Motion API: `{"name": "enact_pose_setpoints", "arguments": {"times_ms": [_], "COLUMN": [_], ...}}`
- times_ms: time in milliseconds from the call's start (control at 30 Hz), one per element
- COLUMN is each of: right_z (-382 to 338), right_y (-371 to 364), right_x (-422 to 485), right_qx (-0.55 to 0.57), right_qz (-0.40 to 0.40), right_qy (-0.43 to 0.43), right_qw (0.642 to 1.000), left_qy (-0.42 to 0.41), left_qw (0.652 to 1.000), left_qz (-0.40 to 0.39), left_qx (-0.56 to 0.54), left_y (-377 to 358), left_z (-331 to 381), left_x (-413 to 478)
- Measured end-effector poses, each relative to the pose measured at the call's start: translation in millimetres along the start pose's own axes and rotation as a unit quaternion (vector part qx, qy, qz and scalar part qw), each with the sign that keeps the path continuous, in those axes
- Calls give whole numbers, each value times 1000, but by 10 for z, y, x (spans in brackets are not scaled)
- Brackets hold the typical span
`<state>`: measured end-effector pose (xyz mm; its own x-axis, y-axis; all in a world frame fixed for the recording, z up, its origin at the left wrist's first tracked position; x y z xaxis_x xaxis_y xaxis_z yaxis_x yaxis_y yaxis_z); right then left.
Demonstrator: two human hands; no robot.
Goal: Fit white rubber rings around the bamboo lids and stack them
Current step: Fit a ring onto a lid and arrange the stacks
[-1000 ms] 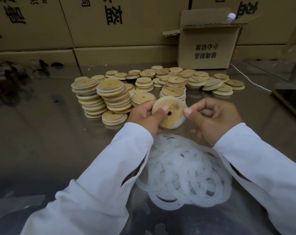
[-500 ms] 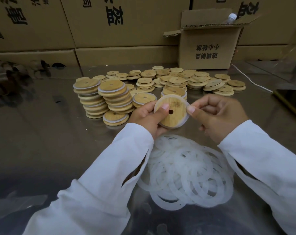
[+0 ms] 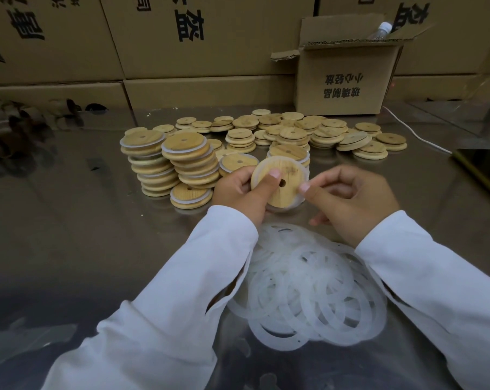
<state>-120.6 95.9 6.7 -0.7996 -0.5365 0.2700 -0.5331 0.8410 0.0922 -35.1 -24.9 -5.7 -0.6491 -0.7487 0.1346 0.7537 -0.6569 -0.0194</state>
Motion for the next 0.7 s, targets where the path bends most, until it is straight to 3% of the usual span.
{"name": "enact_pose_setpoints", "arguments": {"times_ms": [300, 533, 700], "right_z": [29, -30, -21], "right_y": [67, 46, 62], "right_x": [14, 28, 47], "right_qx": [-63, -136, -113], "right_qz": [37, 13, 8], "right_qy": [17, 52, 39], "right_qw": [997, 989, 993], "left_qy": [25, -23, -54], "left_qw": [998, 992, 988], "left_qz": [-51, -59, -58], "left_qx": [25, 113, 130], "left_y": [-41, -41, -37], "left_z": [-29, 18, 85], "left_x": [-18, -45, -52]}}
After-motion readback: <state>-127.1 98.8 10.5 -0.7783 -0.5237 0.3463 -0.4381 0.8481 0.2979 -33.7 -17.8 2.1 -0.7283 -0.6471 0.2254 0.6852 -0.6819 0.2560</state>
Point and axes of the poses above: each hand's wrist, its own x-axis towards the middle knuckle, its own y-axis out of the back of the hand, z = x × y, the point moved 5 cm from there along x, towards the middle knuckle, and after that the axes turned 8 degrees about x, right-handed, at the moved point
